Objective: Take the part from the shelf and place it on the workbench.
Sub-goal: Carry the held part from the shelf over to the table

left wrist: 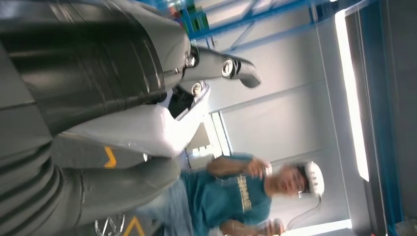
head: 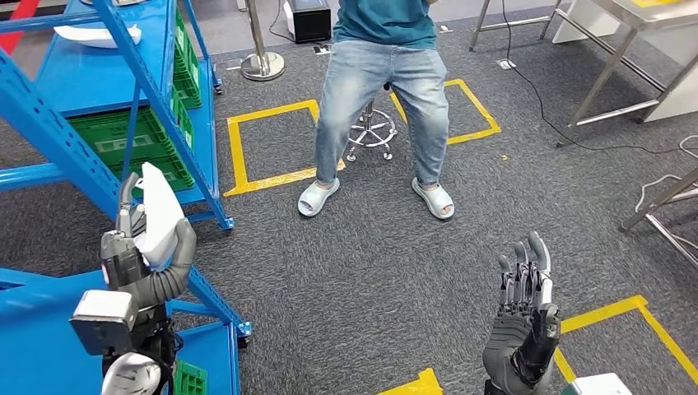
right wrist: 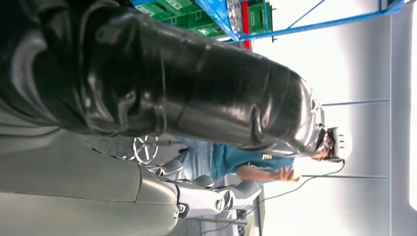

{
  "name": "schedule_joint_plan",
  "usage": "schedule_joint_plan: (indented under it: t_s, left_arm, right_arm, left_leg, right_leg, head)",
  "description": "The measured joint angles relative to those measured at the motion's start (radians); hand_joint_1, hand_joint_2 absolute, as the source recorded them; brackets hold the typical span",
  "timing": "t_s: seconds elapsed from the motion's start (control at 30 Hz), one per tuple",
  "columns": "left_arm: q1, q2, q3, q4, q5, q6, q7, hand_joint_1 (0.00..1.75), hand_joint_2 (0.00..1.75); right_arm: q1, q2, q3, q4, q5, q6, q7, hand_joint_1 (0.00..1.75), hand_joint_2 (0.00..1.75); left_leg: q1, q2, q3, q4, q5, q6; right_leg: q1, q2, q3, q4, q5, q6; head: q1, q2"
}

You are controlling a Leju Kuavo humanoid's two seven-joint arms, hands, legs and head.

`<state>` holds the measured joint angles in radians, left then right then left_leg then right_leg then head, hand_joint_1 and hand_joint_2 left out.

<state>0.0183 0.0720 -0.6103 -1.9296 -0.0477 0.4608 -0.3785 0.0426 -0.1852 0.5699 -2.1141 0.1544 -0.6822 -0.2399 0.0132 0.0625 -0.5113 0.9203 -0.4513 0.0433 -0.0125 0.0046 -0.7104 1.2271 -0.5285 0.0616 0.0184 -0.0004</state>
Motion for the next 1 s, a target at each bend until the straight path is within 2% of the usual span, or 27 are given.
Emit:
schedule_joint_plan:
  t_s: [0.03, 0.1, 0.13, 0.17, 0.2, 0.27, 0.3, 0.33, 0.37, 0.43, 0.47, 0.5, 0.53, 0.57, 0.6, 0.67, 0.7, 0.73, 0.77, 0.8, 0.83, 0.87, 0.93, 0.97, 1.0]
  left_arm:
    - [0.000, 0.000, 0.000, 0.000, 0.000, 0.000, 0.000, 1.75, 1.75]
    - [0.000, 0.000, 0.000, 0.000, 0.000, -0.001, 0.000, 1.75, 1.75]
    - [0.000, 0.000, 0.000, 0.000, 0.000, -0.002, 0.000, 1.75, 1.75]
    - [0.000, 0.000, 0.000, 0.000, 0.000, -0.002, -0.001, 1.75, 1.75]
    - [0.000, 0.000, -0.001, -0.001, 0.000, -0.003, -0.002, 1.75, 1.75]
    - [0.000, -0.001, -0.002, -0.001, 0.000, -0.003, -0.004, 1.75, 1.75]
    - [0.000, -0.001, -0.002, -0.002, 0.000, -0.003, -0.005, 1.75, 1.75]
    - [-0.001, -0.002, -0.002, -0.002, 0.000, -0.003, -0.006, 1.75, 1.75]
    - [-0.001, -0.002, -0.002, -0.003, 0.000, -0.003, -0.007, 1.75, 1.75]
    - [0.000, -0.001, -0.003, -0.005, 0.001, -0.003, -0.010, 1.75, 1.75]
    - [0.001, -0.001, -0.003, -0.005, 0.002, -0.003, -0.011, 1.75, 1.75]
    - [0.003, -0.001, -0.003, -0.005, 0.003, -0.003, -0.011, 1.75, 1.75]
    - [0.003, -0.001, -0.003, -0.005, 0.004, -0.003, -0.011, 1.75, 1.75]
    - [0.004, -0.001, -0.003, -0.005, 0.004, -0.003, -0.011, 1.75, 1.75]
    - [0.003, -0.001, -0.004, -0.005, 0.004, -0.003, -0.011, 1.75, 1.75]
    - [0.003, -0.001, -0.004, -0.006, 0.004, -0.003, -0.013, 1.75, 1.75]
    - [0.003, -0.001, -0.005, -0.006, 0.005, -0.003, -0.014, 1.75, 1.75]
    - [0.003, -0.001, -0.005, -0.006, 0.007, -0.003, -0.016, 1.75, 1.75]
    - [0.003, -0.001, -0.005, -0.006, 0.009, -0.003, -0.017, 1.75, 1.75]
    - [0.002, -0.002, -0.005, -0.006, 0.011, -0.003, -0.017, 1.75, 1.75]
    - [0.002, -0.002, -0.006, -0.006, 0.013, -0.003, -0.018, 1.75, 1.75]
    - [0.002, -0.002, -0.006, -0.006, 0.014, -0.003, -0.019, 1.75, 1.75]
    - [0.003, -0.002, -0.006, -0.006, 0.015, -0.003, -0.020, 1.75, 1.75]
    - [0.004, -0.002, -0.006, -0.006, 0.015, -0.003, -0.021, 1.75, 1.75]
    - [0.005, -0.002, -0.006, -0.006, 0.015, -0.003, -0.021, 1.75, 1.75]
  right_arm:
    - [0.001, -0.001, 0.000, 0.000, -0.001, 0.000, 0.000, 0.00, 0.00]
    - [0.000, -0.002, 0.000, 0.001, -0.001, 0.000, -0.001, 0.00, 0.00]
    - [0.000, -0.003, 0.000, 0.001, -0.001, 0.000, -0.001, 0.00, 0.00]
    - [-0.001, -0.003, 0.000, 0.001, -0.001, 0.000, -0.002, 0.00, 0.00]
    - [-0.002, -0.003, 0.000, 0.001, -0.001, 0.000, -0.003, 0.00, 0.00]
    - [-0.003, -0.004, 0.000, 0.001, -0.001, 0.000, -0.004, 0.00, 0.00]
    - [-0.002, -0.004, 0.000, 0.001, -0.001, 0.000, -0.005, 0.00, 0.00]
    - [-0.002, -0.004, 0.000, 0.001, -0.001, 0.000, -0.006, 0.00, 0.00]
    - [-0.003, -0.004, 0.000, 0.001, -0.001, 0.000, -0.006, 0.00, 0.00]
    - [-0.005, -0.004, 0.000, 0.001, -0.001, 0.000, -0.007, 0.00, 0.00]
    - [-0.005, -0.004, 0.000, 0.001, -0.001, 0.000, -0.008, 0.00, 0.00]
    - [-0.005, -0.004, 0.000, 0.001, -0.001, 0.000, -0.008, 0.00, 0.00]
    - [-0.004, -0.004, 0.000, 0.001, -0.001, 0.000, -0.008, 0.00, 0.00]
    - [-0.004, -0.004, 0.000, 0.001, -0.001, 0.000, -0.008, 0.00, 0.00]
    - [-0.004, -0.004, 0.000, 0.001, -0.001, 0.000, -0.008, 0.00, 0.00]
    - [-0.004, -0.004, 0.000, 0.001, -0.001, 0.000, -0.008, 0.00, 0.00]
    - [-0.004, -0.004, 0.000, 0.001, -0.001, 0.000, -0.008, 0.00, 0.00]
    - [-0.004, -0.004, 0.000, 0.001, -0.001, 0.000, -0.008, 0.00, 0.00]
    - [-0.004, -0.004, 0.000, 0.001, -0.001, 0.000, -0.008, 0.00, 0.00]
    - [-0.003, -0.004, 0.000, 0.001, -0.001, -0.001, -0.008, 0.00, 0.00]
    - [-0.001, -0.004, 0.000, 0.001, -0.001, -0.001, -0.008, 0.00, 0.00]
    - [-0.001, -0.005, 0.000, 0.001, -0.001, -0.001, -0.008, 0.00, 0.00]
    - [-0.001, -0.005, 0.000, 0.001, -0.001, -0.002, -0.008, 0.00, 0.00]
    - [-0.002, -0.006, 0.000, 0.001, -0.001, -0.002, -0.008, 0.00, 0.00]
    - [-0.001, -0.006, 0.000, 0.001, -0.001, -0.002, -0.008, 0.00, 0.00]
  left_leg:
    - [0.001, 0.007, -0.001, 0.004, -0.003, -0.005]
    - [0.007, 0.023, -0.003, 0.023, -0.016, -0.019]
    - [0.008, 0.030, -0.007, 0.035, -0.025, -0.029]
    - [0.008, 0.036, -0.010, 0.048, -0.034, -0.038]
    - [0.007, 0.041, -0.012, 0.058, -0.040, -0.045]
    - [0.009, 0.055, -0.012, 0.065, -0.046, -0.056]
    - [0.013, 0.054, -0.012, 0.068, -0.051, -0.062]
    - [0.015, 0.039, -0.018, 0.081, -0.063, -0.066]
    - [0.017, 0.015, -0.034, 0.113, -0.085, -0.068]
    - [0.016, -0.038, -0.096, 0.238, -0.144, -0.066]
    - [0.015, -0.050, -0.133, 0.308, -0.166, -0.064]
    - [0.013, -0.055, -0.161, 0.356, -0.174, -0.061]
    - [0.011, -0.058, -0.174, 0.369, -0.165, -0.057]
    - [0.009, -0.063, -0.165, 0.337, -0.136, -0.051]
    - [0.008, -0.075, -0.139, 0.274, -0.099, -0.046]
    - [0.008, -0.125, -0.078, 0.142, -0.049, -0.038]
    - [0.007, -0.142, -0.059, 0.106, -0.041, -0.037]
    - [0.005, -0.149, -0.050, 0.092, -0.042, -0.036]
    - [0.003, -0.137, -0.046, 0.090, -0.039, -0.034]
    - [0.002, -0.123, -0.044, 0.086, -0.035, -0.029]
    - [0.003, -0.109, -0.042, 0.080, -0.032, -0.023]
    - [0.003, -0.094, -0.039, 0.075, -0.028, -0.018]
    - [-0.003, -0.065, -0.038, 0.070, -0.027, -0.009]
    - [-0.007, -0.049, -0.039, 0.071, -0.028, -0.006]
    - [-0.011, -0.033, -0.041, 0.072, -0.030, -0.004]
  right_leg:
    - [-0.007, -0.002, 0.002, -0.008, 0.014, 0.006]
    - [-0.020, -0.025, 0.055, -0.120, 0.067, 0.021]
    - [-0.021, -0.041, 0.086, -0.173, 0.084, 0.023]
    - [-0.020, -0.052, 0.107, -0.207, 0.091, 0.018]
    - [-0.017, -0.055, 0.113, -0.217, 0.087, 0.008]
    - [-0.010, -0.035, 0.108, -0.208, 0.083, -0.018]
    - [-0.009, -0.024, 0.107, -0.207, 0.084, -0.027]
    - [-0.009, -0.013, 0.107, -0.208, 0.085, -0.034]
    - [-0.010, -0.001, 0.108, -0.210, 0.087, -0.041]
    - [-0.007, 0.021, 0.107, -0.211, 0.089, -0.050]
    - [-0.004, 0.035, 0.105, -0.211, 0.090, -0.052]
    - [-0.001, 0.049, 0.104, -0.211, 0.090, -0.054]
    - [0.002, 0.065, 0.104, -0.211, 0.090, -0.054]
    - [0.003, 0.081, 0.104, -0.211, 0.091, -0.054]
    - [0.003, 0.096, 0.105, -0.210, 0.091, -0.053]
    - [0.002, 0.126, 0.102, -0.210, 0.094, -0.048]
    - [0.000, 0.139, 0.099, -0.210, 0.096, -0.042]
    - [-0.003, 0.151, 0.095, -0.212, 0.099, -0.036]
    - [-0.006, 0.163, 0.091, -0.215, 0.103, -0.028]
    - [-0.008, 0.166, 0.085, -0.214, 0.105, -0.022]
    - [-0.006, 0.148, 0.077, -0.206, 0.100, -0.017]
    - [-0.003, 0.116, 0.063, -0.181, 0.085, -0.015]
    - [0.002, 0.039, 0.015, -0.073, 0.028, -0.014]
    - [0.002, 0.019, -0.014, -0.005, -0.004, -0.013]
    - [0.002, 0.010, -0.035, 0.048, -0.024, -0.013]
  head:
    - [0.002, 0.000]
    - [0.006, 0.000]
    - [0.008, 0.000]
    - [0.009, 0.000]
    - [0.006, 0.000]
    - [-0.001, 0.000]
    - [-0.005, 0.000]
    - [-0.009, 0.000]
    - [-0.014, 0.000]
    - [-0.030, 0.000]
    - [-0.037, 0.000]
    - [-0.044, 0.000]
    - [-0.048, 0.000]
    - [-0.051, 0.000]
    - [-0.054, 0.000]
    - [-0.058, 0.000]
    - [-0.060, 0.000]
    - [-0.060, 0.000]
    - [-0.061, 0.000]
    - [-0.061, 0.000]
    - [-0.058, 0.000]
    - [-0.052, 0.000]
    - [-0.036, 0.000]
    - [-0.029, 0.000]
    - [-0.025, 0.000]
